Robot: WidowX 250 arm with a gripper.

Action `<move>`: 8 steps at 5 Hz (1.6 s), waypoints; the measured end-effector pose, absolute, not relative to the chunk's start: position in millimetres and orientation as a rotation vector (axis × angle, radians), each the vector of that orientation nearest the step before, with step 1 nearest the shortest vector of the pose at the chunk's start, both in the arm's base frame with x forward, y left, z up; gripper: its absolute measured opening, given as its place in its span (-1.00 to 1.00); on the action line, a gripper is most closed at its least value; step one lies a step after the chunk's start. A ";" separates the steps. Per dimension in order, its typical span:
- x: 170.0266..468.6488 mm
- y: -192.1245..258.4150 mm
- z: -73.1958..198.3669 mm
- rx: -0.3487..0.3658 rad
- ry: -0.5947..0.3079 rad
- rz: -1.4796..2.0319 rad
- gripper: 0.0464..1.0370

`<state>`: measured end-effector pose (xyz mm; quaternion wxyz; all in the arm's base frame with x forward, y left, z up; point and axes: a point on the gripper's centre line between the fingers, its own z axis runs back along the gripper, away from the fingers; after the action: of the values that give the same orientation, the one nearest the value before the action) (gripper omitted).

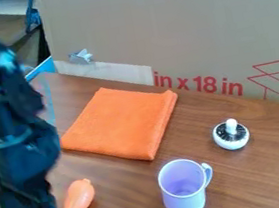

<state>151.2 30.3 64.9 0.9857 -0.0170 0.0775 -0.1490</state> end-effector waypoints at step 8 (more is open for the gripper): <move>204.3 -108.8 50.4 -0.226 -0.081 -0.139 0.93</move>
<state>204.3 -108.8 50.4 0.9904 -0.1127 -0.0403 -0.0694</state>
